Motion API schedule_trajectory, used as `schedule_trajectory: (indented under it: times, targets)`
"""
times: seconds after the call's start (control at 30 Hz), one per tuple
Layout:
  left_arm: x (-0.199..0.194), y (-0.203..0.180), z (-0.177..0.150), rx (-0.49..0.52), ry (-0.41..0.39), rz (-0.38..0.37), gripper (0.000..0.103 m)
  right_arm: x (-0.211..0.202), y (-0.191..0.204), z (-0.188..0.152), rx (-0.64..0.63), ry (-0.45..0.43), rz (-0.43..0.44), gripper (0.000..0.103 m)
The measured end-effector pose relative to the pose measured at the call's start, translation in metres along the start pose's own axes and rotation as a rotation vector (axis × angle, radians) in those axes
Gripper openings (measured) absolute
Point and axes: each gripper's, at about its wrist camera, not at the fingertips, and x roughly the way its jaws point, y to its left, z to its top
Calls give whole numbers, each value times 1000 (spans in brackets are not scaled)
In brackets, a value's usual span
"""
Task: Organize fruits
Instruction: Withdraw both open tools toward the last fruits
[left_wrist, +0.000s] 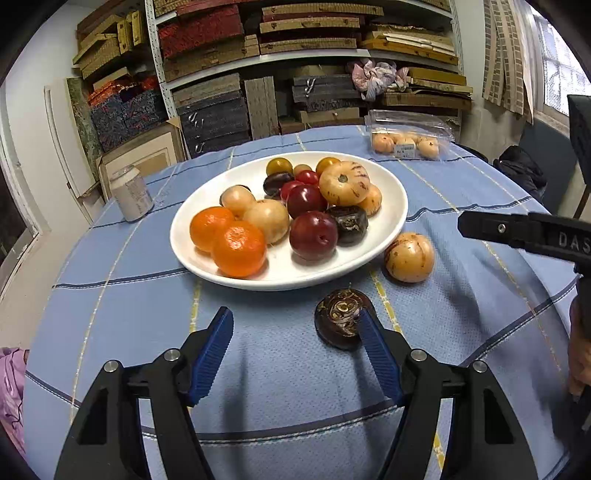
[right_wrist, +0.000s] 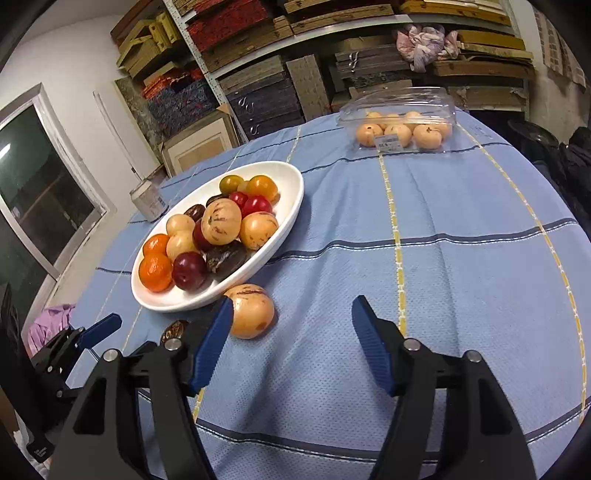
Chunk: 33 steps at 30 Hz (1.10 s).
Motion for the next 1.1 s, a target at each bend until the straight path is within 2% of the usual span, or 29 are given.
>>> schedule_trajectory:
  times: [0.17, 0.53, 0.8, 1.1]
  targets:
    - [14, 1, 3, -52, 30, -45, 73, 6, 4, -2, -22, 17, -4, 66]
    - [26, -16, 11, -17, 28, -74, 74, 20, 9, -5, -50, 48, -38, 68]
    - [33, -12, 13, -58, 47, -119, 75, 24, 10, -6, -59, 58, -46, 68]
    - [36, -19, 14, -32, 62, -148, 75, 24, 8, -5, -52, 53, -46, 68]
